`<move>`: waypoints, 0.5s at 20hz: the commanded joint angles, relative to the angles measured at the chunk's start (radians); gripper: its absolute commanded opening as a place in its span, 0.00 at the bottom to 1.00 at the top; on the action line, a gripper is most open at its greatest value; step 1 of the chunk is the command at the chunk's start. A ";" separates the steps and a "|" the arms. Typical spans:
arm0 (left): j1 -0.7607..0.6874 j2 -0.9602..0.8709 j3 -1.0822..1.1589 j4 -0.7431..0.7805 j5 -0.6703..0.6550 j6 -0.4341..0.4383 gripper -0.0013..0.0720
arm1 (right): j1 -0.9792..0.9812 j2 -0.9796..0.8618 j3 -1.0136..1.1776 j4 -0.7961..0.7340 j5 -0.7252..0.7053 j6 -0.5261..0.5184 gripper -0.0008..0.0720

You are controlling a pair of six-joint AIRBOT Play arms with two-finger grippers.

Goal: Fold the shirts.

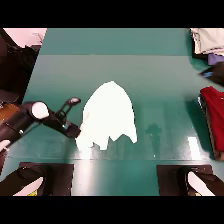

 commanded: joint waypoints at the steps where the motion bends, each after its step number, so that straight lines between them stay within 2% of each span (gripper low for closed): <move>1: 0.000 0.001 0.231 0.172 -0.079 -0.033 0.05 | 0.214 -0.090 -0.154 0.043 -0.021 -0.003 0.66; 5: 0.000 0.001 0.346 0.173 -0.074 -0.033 0.05 | 0.470 -0.265 -0.361 0.214 -0.242 -0.073 0.66; 6: 0.000 0.001 0.347 0.173 -0.075 -0.032 0.05 | 0.518 -0.310 -0.384 0.253 -0.272 -0.102 0.66; 10: 0.000 0.001 0.347 0.177 -0.079 -0.033 0.05 | 0.627 -0.439 -0.396 0.276 -0.316 -0.110 0.65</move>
